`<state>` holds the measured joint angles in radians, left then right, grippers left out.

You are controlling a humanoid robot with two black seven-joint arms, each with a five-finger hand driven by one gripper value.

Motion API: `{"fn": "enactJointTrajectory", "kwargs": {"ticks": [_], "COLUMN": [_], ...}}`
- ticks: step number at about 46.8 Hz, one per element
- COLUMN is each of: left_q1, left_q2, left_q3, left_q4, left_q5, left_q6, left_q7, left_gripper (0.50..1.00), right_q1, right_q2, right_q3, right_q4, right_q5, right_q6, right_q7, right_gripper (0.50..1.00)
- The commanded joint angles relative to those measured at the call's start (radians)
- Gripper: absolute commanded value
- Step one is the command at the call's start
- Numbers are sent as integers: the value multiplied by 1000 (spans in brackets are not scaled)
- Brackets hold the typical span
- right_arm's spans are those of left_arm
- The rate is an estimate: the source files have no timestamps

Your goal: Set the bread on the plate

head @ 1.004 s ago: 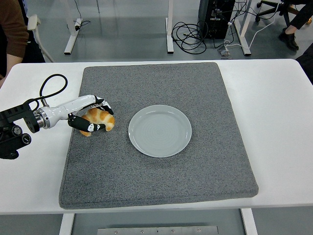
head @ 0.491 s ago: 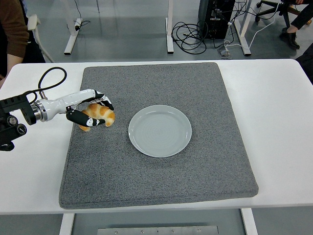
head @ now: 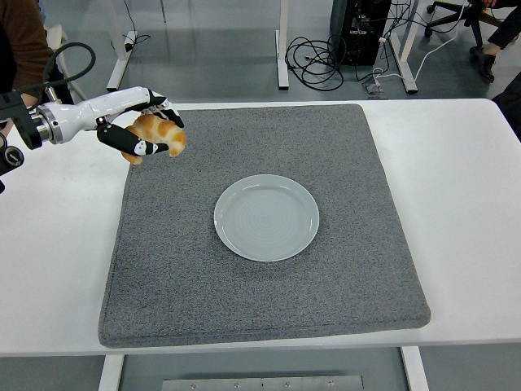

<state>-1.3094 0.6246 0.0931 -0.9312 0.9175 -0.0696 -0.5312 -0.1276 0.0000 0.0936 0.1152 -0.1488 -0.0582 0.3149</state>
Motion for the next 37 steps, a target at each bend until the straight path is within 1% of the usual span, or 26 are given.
{"fn": "enactJointTrajectory", "kwargs": {"ticks": [1, 11, 20, 26, 30, 37], "left_q1": [-24, -63, -94, -129, -157, -168], "left_q2": [0, -17, -81, -135, -190, -273], "left_q3": [0, 2, 8, 8, 10, 10], "left_q4": [0, 0, 0, 0, 0, 0], "left_q5": [0, 0, 1, 0, 1, 1], "left_q6": [-3, -6, -7, -9, -10, -9], "left_q7": [0, 4, 22, 62, 97, 157], "left_gripper": [500, 500, 500, 500, 500, 500], "right_q1": [-1, -1, -1, -1, -1, -1], "right_q2": [0, 0, 0, 0, 0, 0], "right_q3": [0, 0, 0, 0, 0, 0], "right_q4": [0, 0, 1, 1, 1, 0], "right_q5": [0, 0, 0, 0, 0, 0], "right_q6": [0, 0, 0, 0, 0, 0], "right_q7": [1, 0, 0, 0, 0, 0], "right_gripper": [1000, 1000, 1000, 1000, 1000, 1000]}}
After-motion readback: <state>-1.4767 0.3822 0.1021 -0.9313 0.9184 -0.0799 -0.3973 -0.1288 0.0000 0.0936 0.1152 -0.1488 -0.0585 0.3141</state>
